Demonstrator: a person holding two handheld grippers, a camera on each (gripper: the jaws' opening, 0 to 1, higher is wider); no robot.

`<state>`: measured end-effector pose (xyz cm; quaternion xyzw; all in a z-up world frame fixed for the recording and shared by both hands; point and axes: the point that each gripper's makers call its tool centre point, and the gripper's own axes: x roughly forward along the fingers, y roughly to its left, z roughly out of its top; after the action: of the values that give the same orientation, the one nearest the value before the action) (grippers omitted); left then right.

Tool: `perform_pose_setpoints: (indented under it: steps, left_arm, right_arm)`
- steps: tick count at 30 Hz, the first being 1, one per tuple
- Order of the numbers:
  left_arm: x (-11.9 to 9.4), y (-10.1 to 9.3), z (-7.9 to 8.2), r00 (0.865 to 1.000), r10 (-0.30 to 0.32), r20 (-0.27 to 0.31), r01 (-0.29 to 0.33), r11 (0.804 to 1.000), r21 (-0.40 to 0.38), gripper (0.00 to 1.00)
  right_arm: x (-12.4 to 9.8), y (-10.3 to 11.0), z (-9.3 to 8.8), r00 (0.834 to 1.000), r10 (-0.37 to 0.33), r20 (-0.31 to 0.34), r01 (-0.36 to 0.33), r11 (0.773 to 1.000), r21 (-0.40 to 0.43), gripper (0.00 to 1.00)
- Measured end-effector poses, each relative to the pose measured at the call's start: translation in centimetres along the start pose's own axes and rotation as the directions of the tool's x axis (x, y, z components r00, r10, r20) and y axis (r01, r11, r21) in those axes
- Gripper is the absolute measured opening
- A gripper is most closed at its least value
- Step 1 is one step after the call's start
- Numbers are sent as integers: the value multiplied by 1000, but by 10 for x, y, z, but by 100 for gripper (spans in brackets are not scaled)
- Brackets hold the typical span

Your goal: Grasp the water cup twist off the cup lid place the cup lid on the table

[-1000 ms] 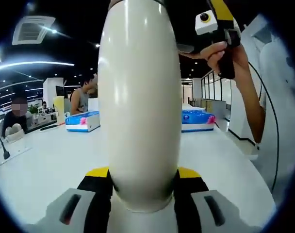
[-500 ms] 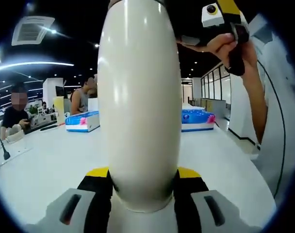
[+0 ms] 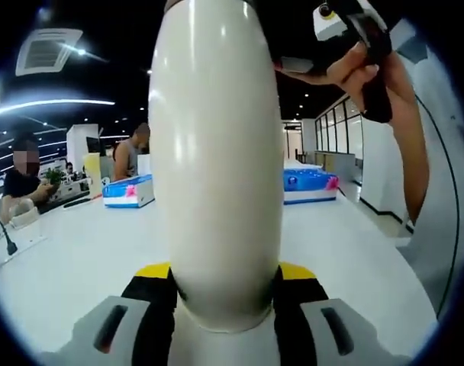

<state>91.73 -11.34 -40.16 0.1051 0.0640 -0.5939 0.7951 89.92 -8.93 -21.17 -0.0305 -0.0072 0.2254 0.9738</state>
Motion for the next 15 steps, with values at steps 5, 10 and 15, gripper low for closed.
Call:
perform_pose_setpoints:
  steps: [5, 10, 15]
  left_arm:
    - [0, 0, -1, 1000, 0, -2, 0, 1000, 6, 51]
    - [0, 0, -1, 1000, -1, -4, 1, 1000, 10, 51]
    - [0, -1, -1, 1000, -1, -5, 1, 1000, 13, 51]
  right_arm:
    - [6, -4, 3, 1000, -9, 8, 9, 1000, 28, 74]
    - [10, -5, 5, 1000, -16, 17, 15, 999, 42, 68]
    - [11, -3, 5, 1000, -11, 28, 9, 997, 73, 63]
